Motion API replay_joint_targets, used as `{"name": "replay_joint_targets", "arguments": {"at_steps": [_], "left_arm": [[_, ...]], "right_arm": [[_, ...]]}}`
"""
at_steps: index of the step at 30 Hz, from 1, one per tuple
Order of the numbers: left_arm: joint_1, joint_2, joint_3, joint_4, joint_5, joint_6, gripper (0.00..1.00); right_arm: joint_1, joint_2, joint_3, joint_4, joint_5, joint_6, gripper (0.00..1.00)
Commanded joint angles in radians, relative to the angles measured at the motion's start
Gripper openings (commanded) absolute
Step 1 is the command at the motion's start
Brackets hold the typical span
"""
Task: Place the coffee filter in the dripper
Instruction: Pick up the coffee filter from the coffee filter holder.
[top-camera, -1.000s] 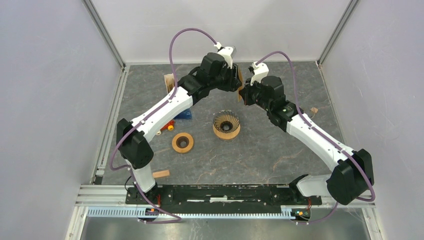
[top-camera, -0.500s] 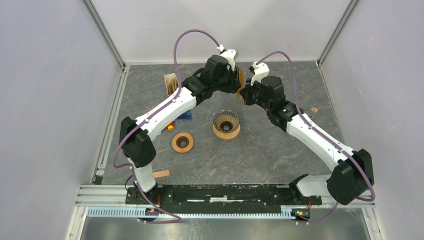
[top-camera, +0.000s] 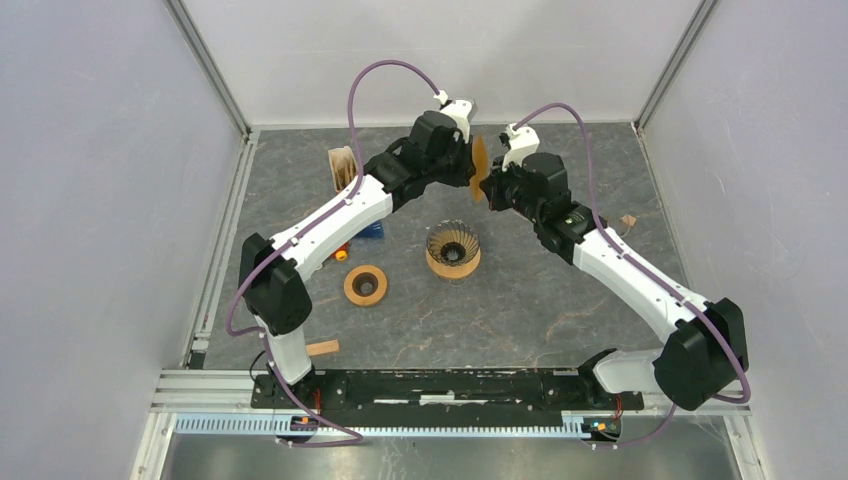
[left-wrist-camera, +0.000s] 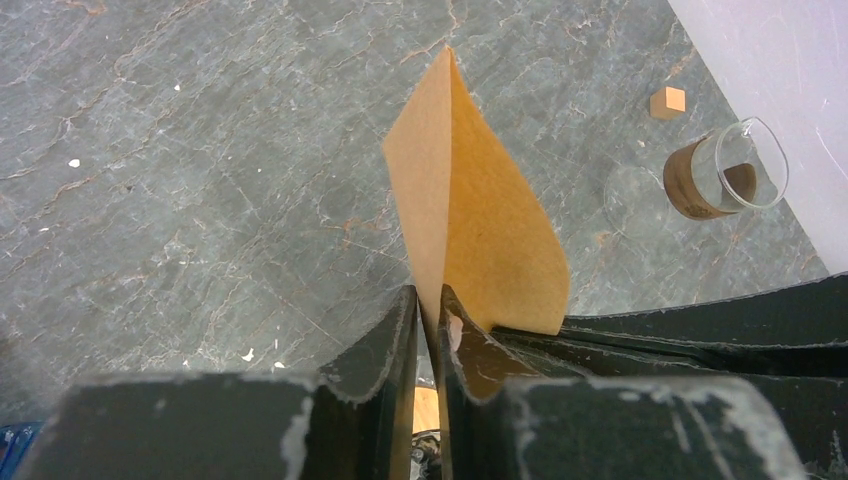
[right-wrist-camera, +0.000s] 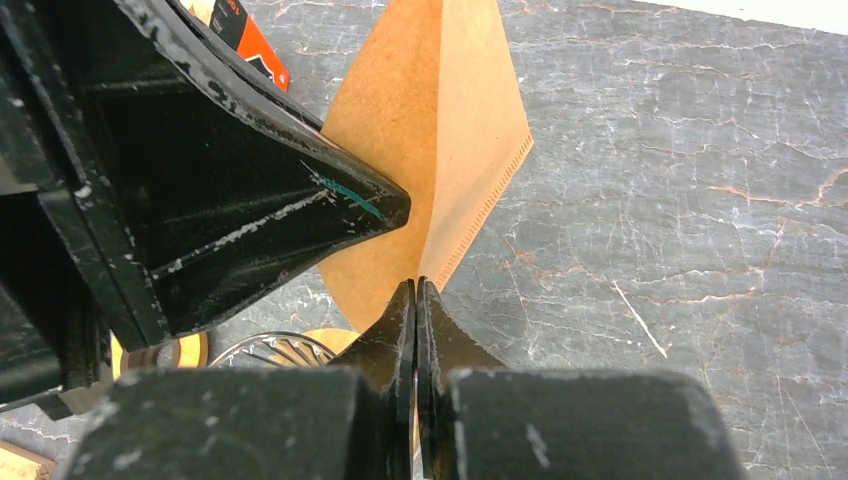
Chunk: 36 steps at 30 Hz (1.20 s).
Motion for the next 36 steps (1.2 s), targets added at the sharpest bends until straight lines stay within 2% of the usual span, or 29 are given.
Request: {"name": "replay_joint_targets", "arguments": {"at_steps": [1, 5, 19, 28, 36], "left_arm": [[-0.004, -0.023, 0.002, 0.033, 0.007, 0.041, 0.15], [-0.004, -0.032, -0.009, 0.035, 0.005, 0.044, 0.02], [-0.004, -0.044, -0.024, 0.027, -0.073, 0.036, 0.02], [-0.004, -0.054, -0.011, 0.023, -0.042, 0.015, 0.02], [-0.005, -0.057, -0.021, 0.026, -0.003, -0.026, 0.02]], "right_arm": [[0.002, -0.036, -0.010, 0.017, 0.033, 0.001, 0.00], [0.002, -0.039, -0.008, 0.009, 0.067, -0.015, 0.00], [0.003, -0.046, -0.001, -0.007, 0.107, -0.023, 0.00], [0.002, -0.046, -0.011, 0.003, 0.130, -0.044, 0.00], [0.002, -0.030, -0.002, 0.011, 0.100, -0.028, 0.15]]}}
